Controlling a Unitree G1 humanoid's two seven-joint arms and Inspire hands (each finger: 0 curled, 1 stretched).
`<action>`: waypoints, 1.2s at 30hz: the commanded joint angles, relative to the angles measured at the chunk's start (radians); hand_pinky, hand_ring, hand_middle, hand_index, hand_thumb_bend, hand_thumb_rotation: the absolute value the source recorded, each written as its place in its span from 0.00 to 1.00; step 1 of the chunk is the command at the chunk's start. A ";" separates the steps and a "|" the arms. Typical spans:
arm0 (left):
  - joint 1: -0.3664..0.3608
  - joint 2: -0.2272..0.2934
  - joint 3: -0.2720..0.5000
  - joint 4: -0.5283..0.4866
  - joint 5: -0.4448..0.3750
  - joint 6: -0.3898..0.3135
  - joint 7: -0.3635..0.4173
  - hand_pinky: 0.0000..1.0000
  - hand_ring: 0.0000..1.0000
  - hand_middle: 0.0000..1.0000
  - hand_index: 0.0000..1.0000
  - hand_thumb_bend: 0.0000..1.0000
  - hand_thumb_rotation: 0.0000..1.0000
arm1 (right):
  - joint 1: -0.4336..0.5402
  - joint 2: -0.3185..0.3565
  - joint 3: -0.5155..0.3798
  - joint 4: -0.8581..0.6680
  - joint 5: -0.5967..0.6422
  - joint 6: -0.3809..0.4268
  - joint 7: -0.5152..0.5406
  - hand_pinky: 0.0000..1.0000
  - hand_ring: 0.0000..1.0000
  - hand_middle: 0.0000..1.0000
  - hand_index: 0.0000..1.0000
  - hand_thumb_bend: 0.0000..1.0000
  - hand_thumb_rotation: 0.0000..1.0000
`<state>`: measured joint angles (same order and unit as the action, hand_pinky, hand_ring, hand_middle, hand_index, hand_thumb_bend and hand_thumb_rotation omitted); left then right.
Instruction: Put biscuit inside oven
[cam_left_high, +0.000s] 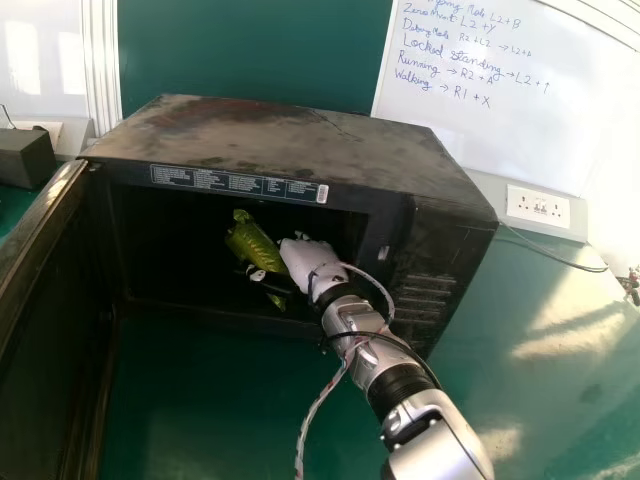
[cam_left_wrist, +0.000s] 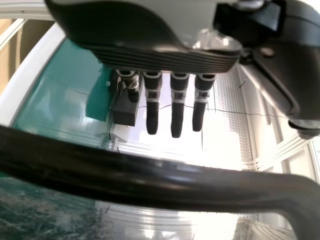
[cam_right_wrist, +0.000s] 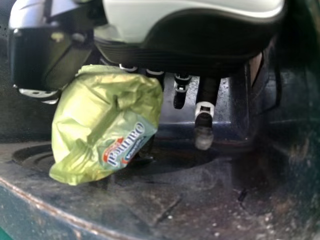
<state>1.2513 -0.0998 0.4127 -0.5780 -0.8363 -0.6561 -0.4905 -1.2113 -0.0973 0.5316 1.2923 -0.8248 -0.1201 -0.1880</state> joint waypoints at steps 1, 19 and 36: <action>0.032 -0.057 0.006 0.008 -0.002 -0.015 -0.013 0.89 0.81 0.83 0.85 0.80 0.81 | -0.021 -0.008 0.000 0.026 0.018 0.021 -0.002 0.16 0.30 0.54 0.48 0.50 0.05; 0.025 -0.052 0.013 0.051 -0.021 -0.056 -0.084 0.90 0.75 0.76 0.85 0.80 0.80 | -0.023 0.002 0.004 0.069 0.035 0.063 0.014 0.17 0.29 0.54 0.48 0.50 0.05; 0.045 -0.063 0.008 0.048 0.041 -0.074 -0.052 0.86 0.72 0.74 0.84 0.81 0.88 | 0.001 -0.004 0.045 0.085 0.009 0.065 0.001 0.38 0.57 0.64 0.49 0.50 0.05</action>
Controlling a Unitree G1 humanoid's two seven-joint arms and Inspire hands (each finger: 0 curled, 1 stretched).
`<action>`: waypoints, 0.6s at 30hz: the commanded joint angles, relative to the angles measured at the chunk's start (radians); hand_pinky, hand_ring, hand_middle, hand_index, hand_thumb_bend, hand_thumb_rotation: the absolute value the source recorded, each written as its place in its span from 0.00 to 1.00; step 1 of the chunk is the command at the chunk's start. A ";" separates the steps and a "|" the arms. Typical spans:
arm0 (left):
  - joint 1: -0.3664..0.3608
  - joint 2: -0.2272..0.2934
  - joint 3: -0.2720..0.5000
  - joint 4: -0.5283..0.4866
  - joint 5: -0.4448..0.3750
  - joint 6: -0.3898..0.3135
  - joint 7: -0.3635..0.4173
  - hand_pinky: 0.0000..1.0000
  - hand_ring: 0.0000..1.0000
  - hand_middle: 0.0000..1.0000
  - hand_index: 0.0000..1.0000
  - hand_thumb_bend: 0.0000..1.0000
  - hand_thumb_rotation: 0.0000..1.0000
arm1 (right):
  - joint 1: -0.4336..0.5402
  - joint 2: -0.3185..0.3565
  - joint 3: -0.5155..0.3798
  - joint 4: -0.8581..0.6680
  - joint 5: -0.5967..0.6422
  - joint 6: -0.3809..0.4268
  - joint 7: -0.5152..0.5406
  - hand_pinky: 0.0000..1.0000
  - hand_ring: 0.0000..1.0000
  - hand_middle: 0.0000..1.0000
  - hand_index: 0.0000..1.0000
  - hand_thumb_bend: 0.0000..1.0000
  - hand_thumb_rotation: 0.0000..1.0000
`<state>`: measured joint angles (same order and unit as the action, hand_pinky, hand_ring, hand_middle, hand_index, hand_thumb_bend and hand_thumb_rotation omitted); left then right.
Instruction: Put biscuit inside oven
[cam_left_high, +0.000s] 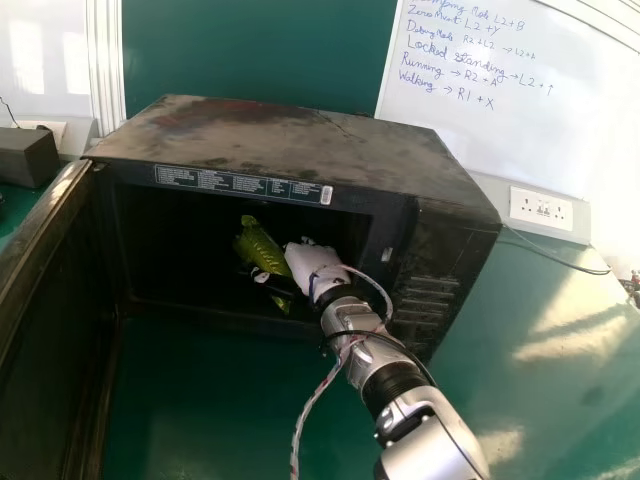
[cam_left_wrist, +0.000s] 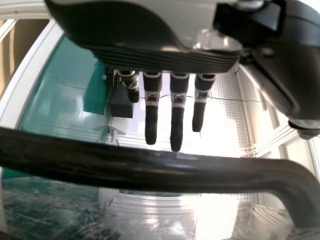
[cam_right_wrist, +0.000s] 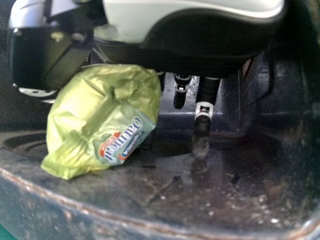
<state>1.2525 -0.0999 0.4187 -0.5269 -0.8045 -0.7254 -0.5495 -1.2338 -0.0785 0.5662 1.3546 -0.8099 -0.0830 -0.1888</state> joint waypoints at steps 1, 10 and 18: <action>0.049 -0.061 0.001 -0.007 0.011 -0.001 0.009 0.86 0.72 0.75 0.84 0.81 0.90 | 0.024 -0.023 0.015 0.024 -0.008 0.029 0.004 0.40 0.60 0.66 0.49 0.50 0.06; 0.077 -0.039 0.002 -0.020 0.036 0.003 -0.001 0.87 0.90 0.93 0.91 0.83 0.93 | 0.027 -0.021 0.012 0.023 0.002 0.023 0.013 0.58 0.83 0.85 0.75 0.57 0.21; 0.070 -0.047 0.044 0.002 0.173 -0.013 0.064 0.89 0.92 0.93 0.91 0.83 0.92 | 0.032 -0.019 0.010 0.020 0.009 0.014 0.000 0.77 0.94 0.93 0.81 0.62 0.41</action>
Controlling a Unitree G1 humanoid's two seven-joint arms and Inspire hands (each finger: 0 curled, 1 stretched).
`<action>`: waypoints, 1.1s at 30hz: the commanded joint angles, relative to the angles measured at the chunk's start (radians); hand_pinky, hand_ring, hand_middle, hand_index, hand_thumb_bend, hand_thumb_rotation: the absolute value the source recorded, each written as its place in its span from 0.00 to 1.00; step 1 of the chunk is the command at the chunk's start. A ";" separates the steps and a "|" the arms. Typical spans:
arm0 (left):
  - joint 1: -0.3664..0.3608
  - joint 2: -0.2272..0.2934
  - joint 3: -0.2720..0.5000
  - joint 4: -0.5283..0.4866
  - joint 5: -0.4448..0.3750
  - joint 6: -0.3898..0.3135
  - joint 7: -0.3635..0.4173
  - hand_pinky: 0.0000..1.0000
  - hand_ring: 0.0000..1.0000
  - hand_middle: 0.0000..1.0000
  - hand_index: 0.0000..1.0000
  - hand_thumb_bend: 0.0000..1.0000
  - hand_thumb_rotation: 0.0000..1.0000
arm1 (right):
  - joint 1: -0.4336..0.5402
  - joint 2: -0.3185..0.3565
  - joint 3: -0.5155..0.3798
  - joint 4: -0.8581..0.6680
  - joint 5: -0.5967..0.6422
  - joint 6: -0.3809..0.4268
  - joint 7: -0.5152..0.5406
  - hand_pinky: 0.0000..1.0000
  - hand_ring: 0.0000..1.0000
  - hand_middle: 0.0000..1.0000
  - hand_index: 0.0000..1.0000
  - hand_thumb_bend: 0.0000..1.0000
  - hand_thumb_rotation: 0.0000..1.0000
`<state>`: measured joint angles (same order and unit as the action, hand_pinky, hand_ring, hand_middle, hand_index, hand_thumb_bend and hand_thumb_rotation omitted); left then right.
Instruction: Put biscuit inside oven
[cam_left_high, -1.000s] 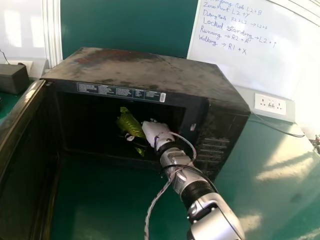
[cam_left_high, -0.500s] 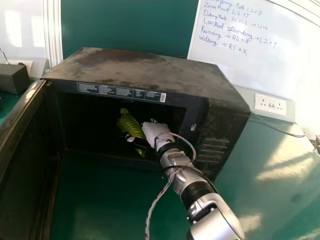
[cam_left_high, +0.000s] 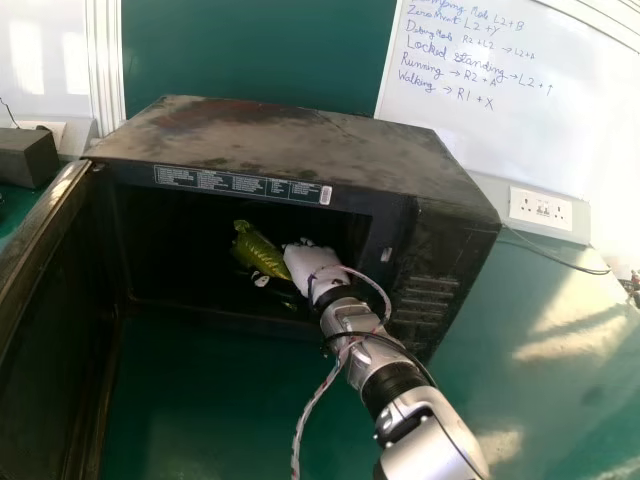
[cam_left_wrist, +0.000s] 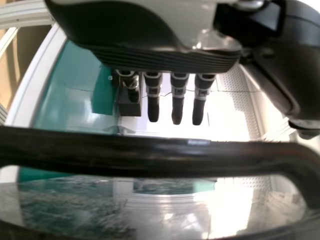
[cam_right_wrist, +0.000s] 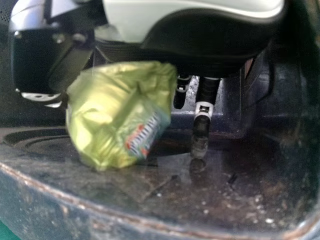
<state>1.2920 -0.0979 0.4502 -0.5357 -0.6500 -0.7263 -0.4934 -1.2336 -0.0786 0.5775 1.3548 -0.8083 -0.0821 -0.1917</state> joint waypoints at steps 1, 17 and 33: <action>0.032 -0.049 0.013 0.012 0.030 -0.013 0.012 0.89 0.92 0.93 0.91 0.82 0.92 | 0.032 -0.020 0.000 0.020 0.007 0.013 0.003 0.79 0.95 0.94 0.82 0.62 0.45; 0.061 -0.003 0.005 0.032 0.025 -0.008 -0.041 0.90 0.93 0.93 0.92 0.82 0.97 | 0.061 -0.034 -0.002 0.005 0.020 -0.017 -0.027 1.00 1.00 1.00 1.00 0.86 0.84; 0.024 -0.005 0.012 0.050 0.038 -0.028 -0.034 0.93 0.92 0.93 0.92 0.84 0.99 | 0.147 -0.109 -0.038 -0.111 0.071 -0.176 -0.125 1.00 1.00 1.00 1.00 0.91 0.95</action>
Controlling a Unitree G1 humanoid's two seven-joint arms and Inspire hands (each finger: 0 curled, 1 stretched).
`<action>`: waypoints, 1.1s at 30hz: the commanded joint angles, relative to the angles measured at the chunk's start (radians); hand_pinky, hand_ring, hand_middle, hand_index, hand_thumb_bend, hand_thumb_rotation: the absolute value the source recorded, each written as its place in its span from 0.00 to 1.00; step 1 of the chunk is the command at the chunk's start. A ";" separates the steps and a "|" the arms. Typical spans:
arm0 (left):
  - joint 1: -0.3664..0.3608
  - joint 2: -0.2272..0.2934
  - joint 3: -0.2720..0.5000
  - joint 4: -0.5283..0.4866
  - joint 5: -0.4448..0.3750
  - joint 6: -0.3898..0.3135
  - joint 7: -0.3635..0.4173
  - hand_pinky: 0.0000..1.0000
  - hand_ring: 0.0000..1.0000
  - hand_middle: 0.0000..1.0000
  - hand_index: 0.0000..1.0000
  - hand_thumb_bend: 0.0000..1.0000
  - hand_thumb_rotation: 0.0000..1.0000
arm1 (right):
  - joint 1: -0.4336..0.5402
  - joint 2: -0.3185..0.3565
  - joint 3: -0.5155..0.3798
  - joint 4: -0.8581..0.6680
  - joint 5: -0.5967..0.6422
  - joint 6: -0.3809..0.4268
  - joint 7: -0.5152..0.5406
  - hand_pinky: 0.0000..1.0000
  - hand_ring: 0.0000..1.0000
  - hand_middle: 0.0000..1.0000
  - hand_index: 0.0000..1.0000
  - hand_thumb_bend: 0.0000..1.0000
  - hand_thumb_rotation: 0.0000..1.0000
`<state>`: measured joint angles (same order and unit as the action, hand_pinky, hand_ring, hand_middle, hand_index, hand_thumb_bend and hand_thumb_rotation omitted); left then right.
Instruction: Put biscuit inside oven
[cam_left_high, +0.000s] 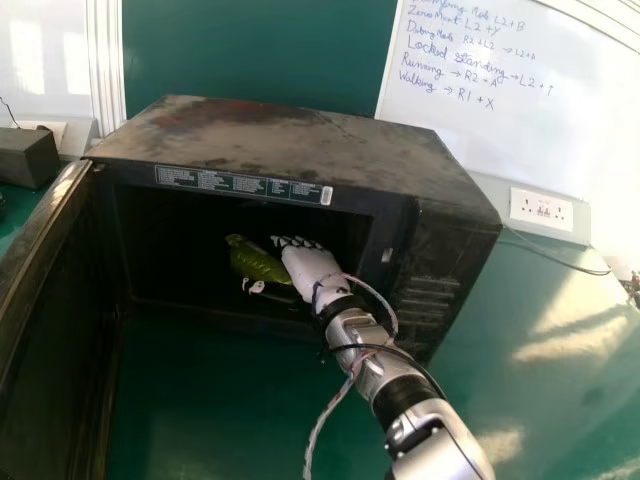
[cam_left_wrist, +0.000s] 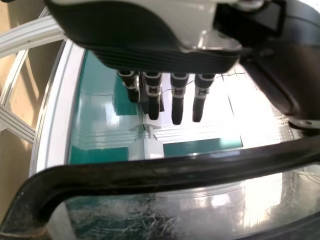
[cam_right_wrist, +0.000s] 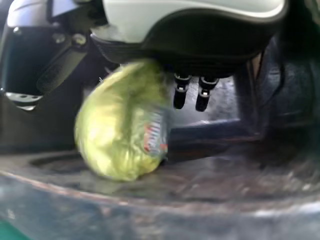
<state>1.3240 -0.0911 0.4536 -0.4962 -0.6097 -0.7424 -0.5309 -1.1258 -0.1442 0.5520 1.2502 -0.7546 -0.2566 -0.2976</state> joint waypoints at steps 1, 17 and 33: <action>-0.009 -0.010 0.009 0.012 -0.003 -0.012 0.003 0.93 0.92 0.93 0.92 0.84 0.98 | 0.051 -0.052 -0.016 -0.023 0.019 -0.014 -0.027 1.00 1.00 1.00 1.00 0.91 0.95; -0.013 0.004 0.005 0.009 -0.021 0.004 0.001 0.92 0.91 0.92 0.91 0.82 0.93 | 0.329 -0.236 -0.086 -0.460 0.019 -0.124 -0.052 1.00 1.00 1.00 1.00 0.90 0.93; -0.015 0.008 0.003 0.001 -0.027 0.007 -0.001 0.90 0.90 0.91 0.90 0.85 0.96 | 0.613 -0.355 -0.200 -0.884 0.036 -0.208 0.000 1.00 1.00 1.00 1.00 0.89 0.92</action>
<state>1.3117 -0.0810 0.4536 -0.4961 -0.6312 -0.7401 -0.5307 -0.5533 -0.4706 0.3840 0.4022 -0.7326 -0.4527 -0.2793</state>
